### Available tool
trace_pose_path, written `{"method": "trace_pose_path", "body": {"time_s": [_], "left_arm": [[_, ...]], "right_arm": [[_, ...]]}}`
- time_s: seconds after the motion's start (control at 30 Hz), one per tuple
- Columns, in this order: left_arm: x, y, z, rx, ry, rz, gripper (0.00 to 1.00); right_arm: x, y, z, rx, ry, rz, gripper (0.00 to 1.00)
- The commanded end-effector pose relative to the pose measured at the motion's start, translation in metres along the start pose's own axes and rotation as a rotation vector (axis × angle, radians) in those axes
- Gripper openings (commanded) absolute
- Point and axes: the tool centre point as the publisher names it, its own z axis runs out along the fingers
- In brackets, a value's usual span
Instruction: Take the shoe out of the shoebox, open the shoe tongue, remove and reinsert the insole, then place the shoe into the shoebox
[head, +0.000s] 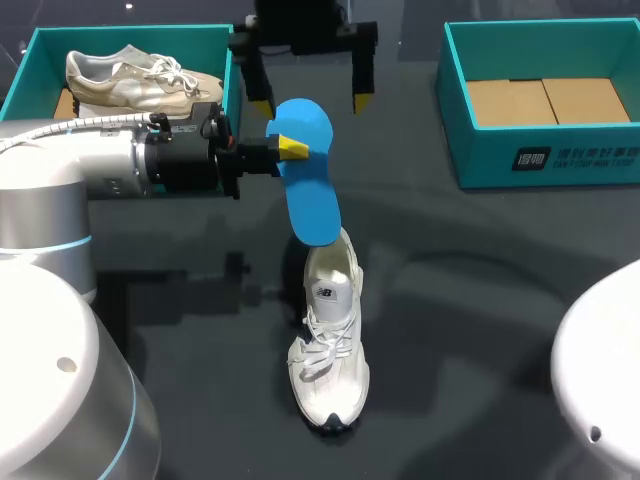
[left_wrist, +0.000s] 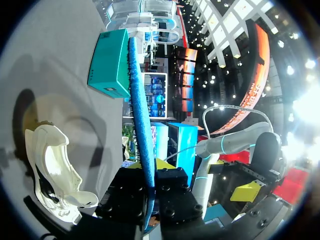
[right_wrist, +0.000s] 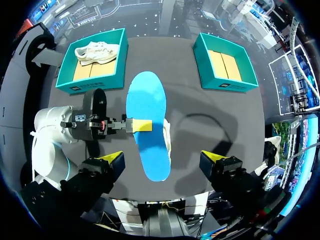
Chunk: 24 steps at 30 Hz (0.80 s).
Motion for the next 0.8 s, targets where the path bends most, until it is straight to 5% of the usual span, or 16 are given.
{"method": "trace_pose_path", "body": {"time_s": [0.03,0.8], "left_arm": [[-0.001,0.0,0.0,0.0,0.001,0.001,0.0],[-0.001,0.0,0.0,0.0,0.001,0.001,0.0]], "right_arm": [[-0.03,-0.002,0.006,0.007,0.317,0.015,1.0],[-0.075,-0.008,0.027,0.039,0.969,0.066,1.0]]}}
